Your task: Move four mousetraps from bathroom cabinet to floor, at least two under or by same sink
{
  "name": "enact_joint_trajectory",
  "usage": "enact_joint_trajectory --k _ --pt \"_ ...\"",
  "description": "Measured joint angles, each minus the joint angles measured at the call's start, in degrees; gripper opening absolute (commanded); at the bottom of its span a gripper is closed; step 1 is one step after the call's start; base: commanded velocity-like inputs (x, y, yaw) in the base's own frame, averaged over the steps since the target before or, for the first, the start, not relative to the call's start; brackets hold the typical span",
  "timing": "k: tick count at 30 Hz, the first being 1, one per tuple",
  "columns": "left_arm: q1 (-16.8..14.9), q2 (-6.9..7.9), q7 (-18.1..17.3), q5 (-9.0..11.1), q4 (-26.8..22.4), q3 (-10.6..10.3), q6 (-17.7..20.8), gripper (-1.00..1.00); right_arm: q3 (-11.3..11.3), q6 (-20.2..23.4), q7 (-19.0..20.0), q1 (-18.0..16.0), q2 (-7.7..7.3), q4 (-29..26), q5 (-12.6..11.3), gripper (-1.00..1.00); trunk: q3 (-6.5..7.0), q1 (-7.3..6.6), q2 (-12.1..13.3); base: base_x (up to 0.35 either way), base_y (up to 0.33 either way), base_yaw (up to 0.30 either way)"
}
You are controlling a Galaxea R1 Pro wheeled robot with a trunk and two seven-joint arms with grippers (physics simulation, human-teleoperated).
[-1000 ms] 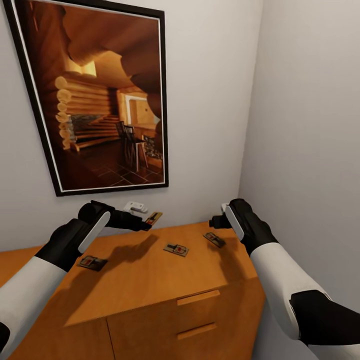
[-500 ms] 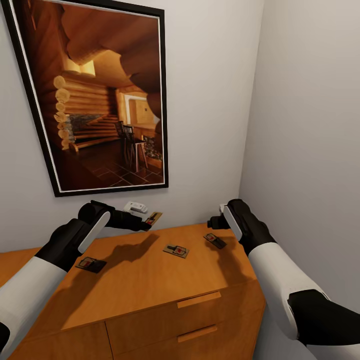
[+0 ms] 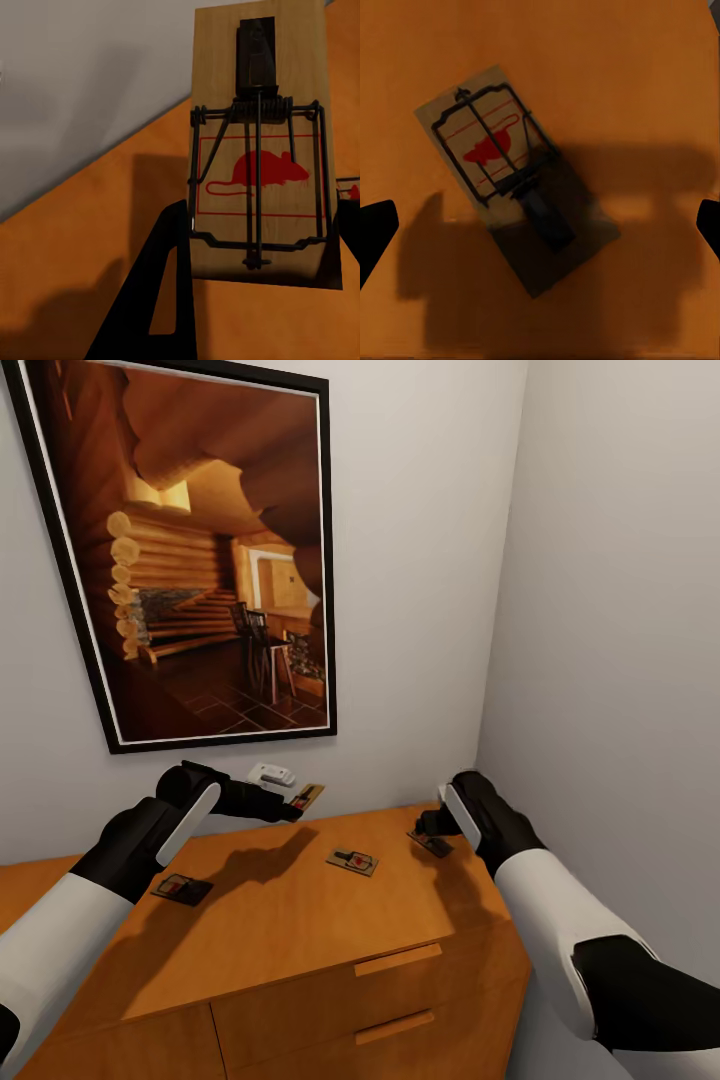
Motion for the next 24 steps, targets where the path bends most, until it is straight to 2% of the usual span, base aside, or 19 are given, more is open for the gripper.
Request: enact_joint_trajectory --k 5,24 --pt "-0.02 0.0 0.0 0.01 -0.01 0.05 0.0 -1.0 0.22 0.0 0.45 -0.05 -0.04 2.69 -0.04 1.0 0.0 0.0 0.0 0.0 0.0 0.0" --pt "-0.01 0.0 0.01 -0.01 -0.04 0.05 0.0 -1.0 0.3 -0.01 2.42 -0.03 -0.42 2.95 0.05 1.0 0.0 0.0 0.0 0.0 0.0 0.0"
